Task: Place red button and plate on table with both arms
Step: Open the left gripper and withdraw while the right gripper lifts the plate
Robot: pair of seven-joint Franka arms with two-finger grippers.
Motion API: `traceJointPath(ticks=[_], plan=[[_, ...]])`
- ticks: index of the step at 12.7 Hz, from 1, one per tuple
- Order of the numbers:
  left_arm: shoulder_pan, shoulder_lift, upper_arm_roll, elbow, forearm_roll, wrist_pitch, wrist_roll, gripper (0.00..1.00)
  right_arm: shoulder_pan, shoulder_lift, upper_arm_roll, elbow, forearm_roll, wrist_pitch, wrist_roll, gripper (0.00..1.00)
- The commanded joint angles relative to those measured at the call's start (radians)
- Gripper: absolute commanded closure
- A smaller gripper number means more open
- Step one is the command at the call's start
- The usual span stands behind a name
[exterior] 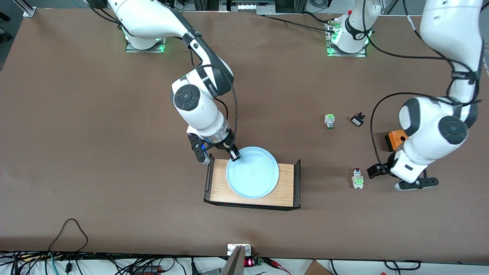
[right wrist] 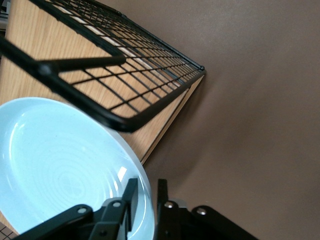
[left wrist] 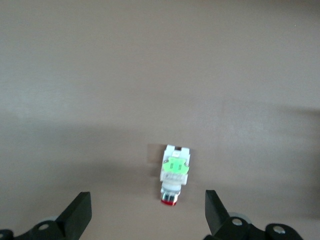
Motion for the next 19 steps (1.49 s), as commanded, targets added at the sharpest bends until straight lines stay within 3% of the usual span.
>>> traceJointPath(ticks=[1, 5, 10, 14, 19], plan=[[0.027, -0.094, -0.005, -0.012, -0.019, -0.106, 0.067, 0.0, 0.011, 0.015, -0.011, 0.029, 0.007, 0.005, 0.01, 0.87], [0.055, -0.171, 0.001, 0.083, -0.019, -0.334, 0.145, 0.0, 0.014, 0.01, -0.009, 0.029, 0.007, 0.014, 0.012, 0.98], [0.063, -0.208, 0.007, 0.215, -0.016, -0.543, 0.138, 0.0, 0.025, -0.051, -0.009, 0.017, 0.004, 0.025, 0.01, 0.99], [0.072, -0.208, 0.006, 0.379, -0.011, -0.736, 0.143, 0.0, 0.011, -0.165, -0.009, 0.015, 0.001, -0.114, -0.002, 1.0], [0.072, -0.273, -0.013, 0.464, -0.01, -0.868, 0.152, 0.0, -0.087, -0.333, -0.009, -0.015, -0.001, -0.315, -0.077, 1.0]])
